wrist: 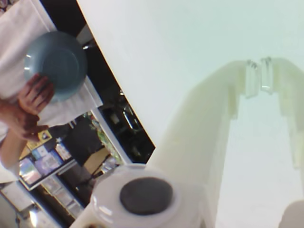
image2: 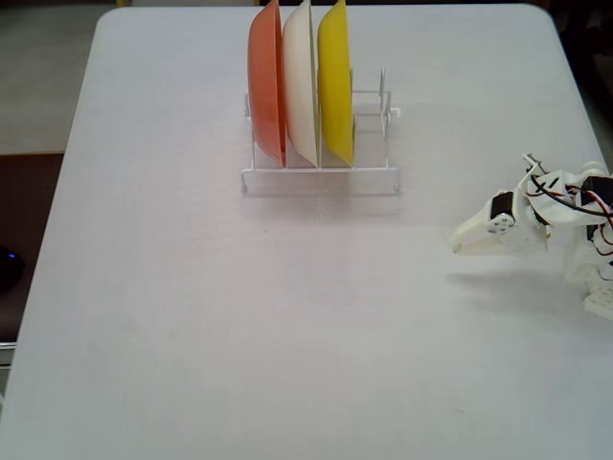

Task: Please take one of the plates.

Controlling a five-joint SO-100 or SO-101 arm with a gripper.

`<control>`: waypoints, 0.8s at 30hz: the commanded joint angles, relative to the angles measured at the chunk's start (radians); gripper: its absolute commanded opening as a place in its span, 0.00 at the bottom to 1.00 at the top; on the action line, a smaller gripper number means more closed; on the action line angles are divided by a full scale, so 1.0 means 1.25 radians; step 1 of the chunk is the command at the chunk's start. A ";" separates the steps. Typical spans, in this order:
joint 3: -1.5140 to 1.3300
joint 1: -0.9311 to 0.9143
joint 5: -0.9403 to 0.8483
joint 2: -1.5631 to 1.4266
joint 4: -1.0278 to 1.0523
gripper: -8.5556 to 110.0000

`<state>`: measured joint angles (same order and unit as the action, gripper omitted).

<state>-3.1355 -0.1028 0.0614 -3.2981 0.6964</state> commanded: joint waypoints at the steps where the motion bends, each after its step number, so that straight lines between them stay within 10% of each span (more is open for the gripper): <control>1: 0.011 -0.006 0.004 -0.009 0.000 0.07; 24: 0.016 0.061 -0.047 -0.009 -0.015 0.07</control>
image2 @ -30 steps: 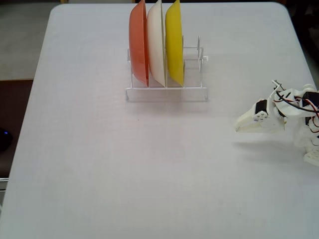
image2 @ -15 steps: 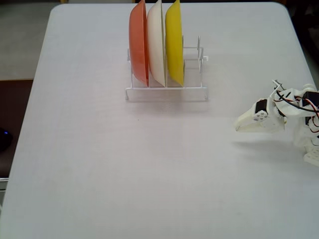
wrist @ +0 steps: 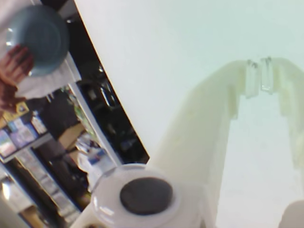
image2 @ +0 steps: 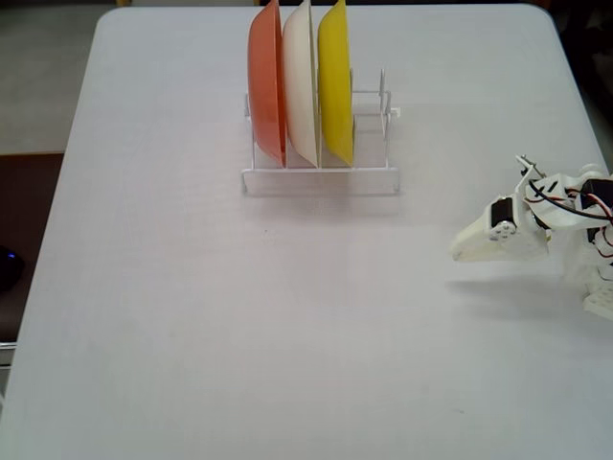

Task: Please take one of the plates.

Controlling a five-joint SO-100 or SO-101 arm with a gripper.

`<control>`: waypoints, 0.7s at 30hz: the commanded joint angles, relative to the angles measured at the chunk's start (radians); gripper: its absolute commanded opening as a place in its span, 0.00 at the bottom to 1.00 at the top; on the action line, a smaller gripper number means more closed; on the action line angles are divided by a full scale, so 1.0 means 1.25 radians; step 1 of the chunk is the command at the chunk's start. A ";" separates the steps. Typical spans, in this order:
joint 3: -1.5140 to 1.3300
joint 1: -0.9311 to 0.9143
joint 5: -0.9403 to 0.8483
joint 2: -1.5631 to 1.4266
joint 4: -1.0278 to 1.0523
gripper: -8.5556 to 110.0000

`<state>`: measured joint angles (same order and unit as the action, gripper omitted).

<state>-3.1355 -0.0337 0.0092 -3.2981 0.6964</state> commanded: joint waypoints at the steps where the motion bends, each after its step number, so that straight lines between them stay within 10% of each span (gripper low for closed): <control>1: 0.016 0.006 -0.005 -0.009 -0.015 0.07; 21: 0.004 0.012 -0.013 -0.009 -0.028 0.07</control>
<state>-3.1355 -0.0230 -0.0031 -3.2981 0.6780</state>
